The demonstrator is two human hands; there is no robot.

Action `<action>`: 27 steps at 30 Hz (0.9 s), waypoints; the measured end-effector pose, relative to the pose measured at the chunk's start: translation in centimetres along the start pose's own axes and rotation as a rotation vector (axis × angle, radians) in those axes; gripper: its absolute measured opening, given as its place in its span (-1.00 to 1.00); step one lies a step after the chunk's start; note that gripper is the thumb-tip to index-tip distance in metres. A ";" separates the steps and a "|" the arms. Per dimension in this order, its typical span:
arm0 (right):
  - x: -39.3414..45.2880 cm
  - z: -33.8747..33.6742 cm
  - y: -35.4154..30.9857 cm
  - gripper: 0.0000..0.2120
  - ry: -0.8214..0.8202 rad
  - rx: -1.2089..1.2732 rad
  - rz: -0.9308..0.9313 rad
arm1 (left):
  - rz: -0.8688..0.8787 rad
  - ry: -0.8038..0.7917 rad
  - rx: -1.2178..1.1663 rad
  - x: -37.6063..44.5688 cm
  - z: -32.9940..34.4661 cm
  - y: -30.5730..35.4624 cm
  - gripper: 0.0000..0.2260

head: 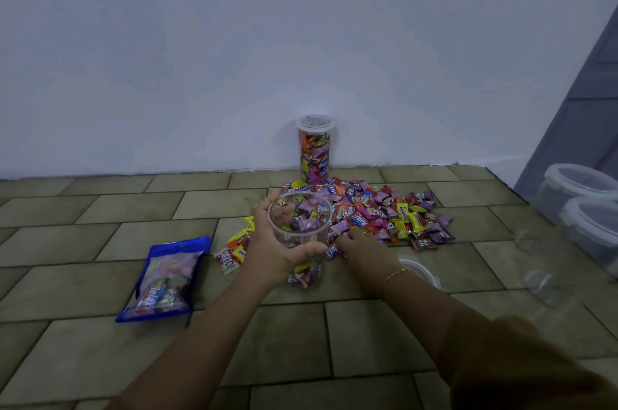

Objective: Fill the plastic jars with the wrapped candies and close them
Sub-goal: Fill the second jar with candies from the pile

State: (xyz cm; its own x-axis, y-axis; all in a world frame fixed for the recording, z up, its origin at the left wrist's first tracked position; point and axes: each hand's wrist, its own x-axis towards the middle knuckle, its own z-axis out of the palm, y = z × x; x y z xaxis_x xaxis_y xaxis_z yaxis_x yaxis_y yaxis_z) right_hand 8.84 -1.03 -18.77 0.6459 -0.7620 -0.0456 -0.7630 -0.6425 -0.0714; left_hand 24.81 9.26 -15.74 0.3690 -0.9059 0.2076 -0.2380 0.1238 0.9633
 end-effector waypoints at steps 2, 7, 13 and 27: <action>-0.1 0.3 0.5 -0.71 0.029 0.123 0.025 | 0.012 0.002 0.014 -0.1 0.2 -0.1 0.08; -0.9 -1.0 0.6 -0.78 0.166 0.471 0.152 | 0.014 -0.001 0.021 -0.2 0.3 0.0 0.11; -2.2 -4.9 0.7 -0.80 0.319 1.119 0.280 | 0.022 -0.005 0.014 -0.2 0.5 0.3 -0.03; -3.5 -11.1 -4.5 -0.70 0.563 1.085 -0.024 | 0.034 -0.015 -0.020 -0.4 0.9 -0.1 -0.08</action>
State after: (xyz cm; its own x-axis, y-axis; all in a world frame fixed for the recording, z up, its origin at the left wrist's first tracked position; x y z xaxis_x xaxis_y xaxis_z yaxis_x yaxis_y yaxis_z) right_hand 9.73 3.61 -7.20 0.3532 -0.8524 0.3856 -0.1599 -0.4611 -0.8728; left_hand 23.85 9.26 -16.06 0.3475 -0.9070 0.2377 -0.2323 0.1623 0.9590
